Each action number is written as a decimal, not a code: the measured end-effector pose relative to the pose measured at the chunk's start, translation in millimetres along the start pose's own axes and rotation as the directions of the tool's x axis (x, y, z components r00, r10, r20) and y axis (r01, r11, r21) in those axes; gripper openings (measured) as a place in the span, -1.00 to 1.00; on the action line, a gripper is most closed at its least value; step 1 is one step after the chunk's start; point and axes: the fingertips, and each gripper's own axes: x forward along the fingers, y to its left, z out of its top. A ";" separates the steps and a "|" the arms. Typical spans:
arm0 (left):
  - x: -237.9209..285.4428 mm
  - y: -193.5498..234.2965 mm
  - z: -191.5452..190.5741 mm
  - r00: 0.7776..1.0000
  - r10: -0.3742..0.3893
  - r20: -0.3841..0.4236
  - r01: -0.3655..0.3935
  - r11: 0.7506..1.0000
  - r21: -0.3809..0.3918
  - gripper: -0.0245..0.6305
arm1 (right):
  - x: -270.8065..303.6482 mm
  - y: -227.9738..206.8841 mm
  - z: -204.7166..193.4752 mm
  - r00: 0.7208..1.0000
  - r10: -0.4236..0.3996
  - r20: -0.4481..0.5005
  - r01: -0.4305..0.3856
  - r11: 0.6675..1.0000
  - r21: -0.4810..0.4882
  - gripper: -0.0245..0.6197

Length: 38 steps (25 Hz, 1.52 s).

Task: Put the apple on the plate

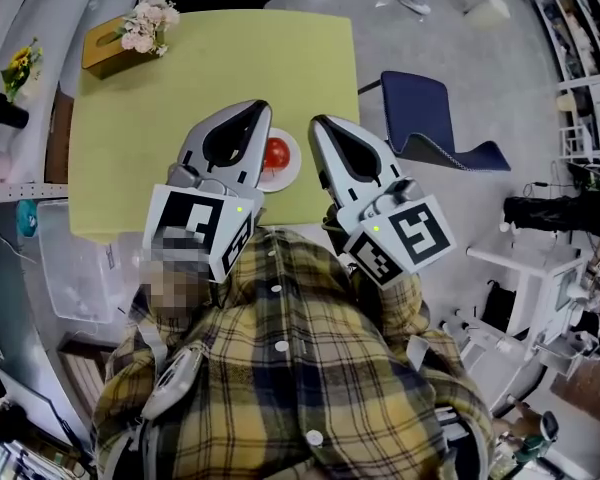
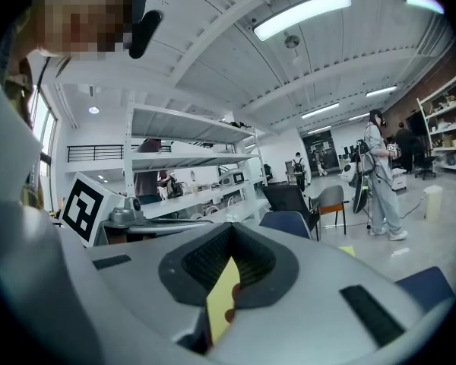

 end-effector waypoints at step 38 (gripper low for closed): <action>-0.1 -5.7 -16.2 0.994 -0.087 -0.066 0.086 0.996 -0.027 -0.91 | 4.6 9.7 -20.0 0.996 0.031 -0.079 -0.030 0.999 0.010 -0.93</action>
